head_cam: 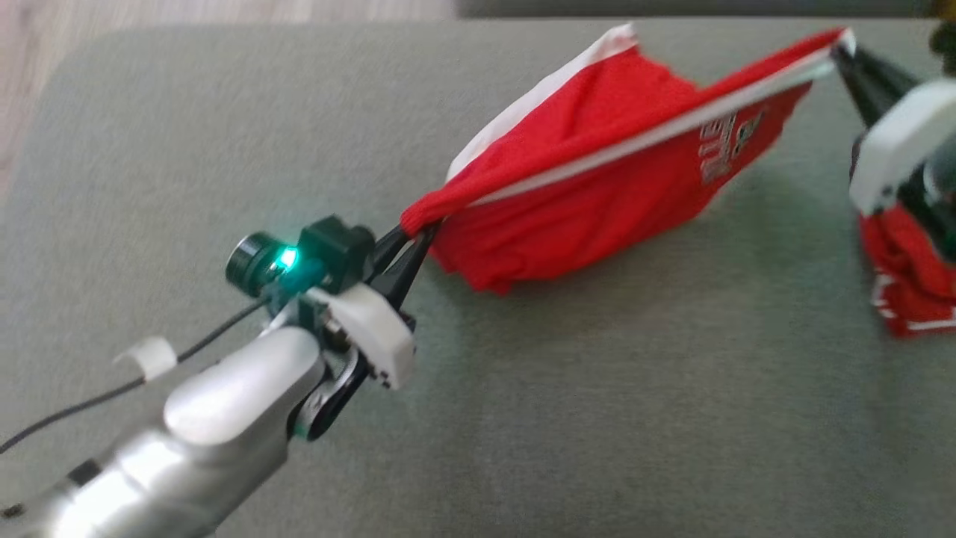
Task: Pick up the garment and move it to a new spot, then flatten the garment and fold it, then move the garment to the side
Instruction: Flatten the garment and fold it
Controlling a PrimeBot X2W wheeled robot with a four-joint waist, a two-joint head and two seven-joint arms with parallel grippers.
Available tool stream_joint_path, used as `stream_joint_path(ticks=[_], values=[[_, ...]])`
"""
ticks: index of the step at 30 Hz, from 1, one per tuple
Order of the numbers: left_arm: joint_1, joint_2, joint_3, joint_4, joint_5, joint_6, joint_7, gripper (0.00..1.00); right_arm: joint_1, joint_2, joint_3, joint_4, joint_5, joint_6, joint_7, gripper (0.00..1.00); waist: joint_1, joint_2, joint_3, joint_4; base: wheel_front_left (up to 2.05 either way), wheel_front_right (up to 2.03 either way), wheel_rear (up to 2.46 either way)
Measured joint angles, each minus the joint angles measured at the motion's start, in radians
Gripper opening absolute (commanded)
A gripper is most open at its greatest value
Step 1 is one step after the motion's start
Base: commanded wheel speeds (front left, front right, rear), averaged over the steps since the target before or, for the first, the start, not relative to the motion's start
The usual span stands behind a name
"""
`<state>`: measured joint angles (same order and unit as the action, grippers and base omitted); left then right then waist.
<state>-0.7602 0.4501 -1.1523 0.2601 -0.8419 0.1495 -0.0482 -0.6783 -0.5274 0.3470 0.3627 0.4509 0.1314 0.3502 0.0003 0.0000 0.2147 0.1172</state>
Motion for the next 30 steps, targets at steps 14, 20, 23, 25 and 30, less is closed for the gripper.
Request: stream_joint_path(ticks=[14,20,23,25,30], values=[[-0.167,-0.181,0.015,0.225,0.004,-0.073,-0.049,0.0,-0.361,0.049,0.123,0.383,-0.174,0.0,-0.085,0.0,0.0,0.0,0.205,0.156,0.0,0.0,0.0],[-0.199,-0.229,0.015,0.295,0.008,-0.099,-0.076,0.0,-0.424,0.059,0.144,0.49,-0.188,0.0,-0.142,0.0,-0.0001,0.0,0.25,0.198,0.0,0.0,0.0],[-0.21,-0.245,0.015,0.322,0.01,-0.116,-0.086,0.0,-0.447,0.065,0.156,0.536,-0.188,0.0,-0.159,0.0,-0.0001,-0.0001,0.264,0.21,0.0,0.0,0.0],[-0.219,-0.254,0.014,0.338,0.015,-0.12,-0.087,0.0,-0.462,0.068,0.156,0.567,-0.188,0.0,-0.178,1.0,-0.0002,0.0,0.271,0.217,0.0,0.0,0.0],[-0.226,-0.273,0.01,0.378,0.016,-0.13,-0.103,1.0,-0.495,0.077,0.135,0.639,-0.197,0.0,-0.232,1.0,-0.0002,0.0,0.275,0.22,0.0,0.0,0.0]])
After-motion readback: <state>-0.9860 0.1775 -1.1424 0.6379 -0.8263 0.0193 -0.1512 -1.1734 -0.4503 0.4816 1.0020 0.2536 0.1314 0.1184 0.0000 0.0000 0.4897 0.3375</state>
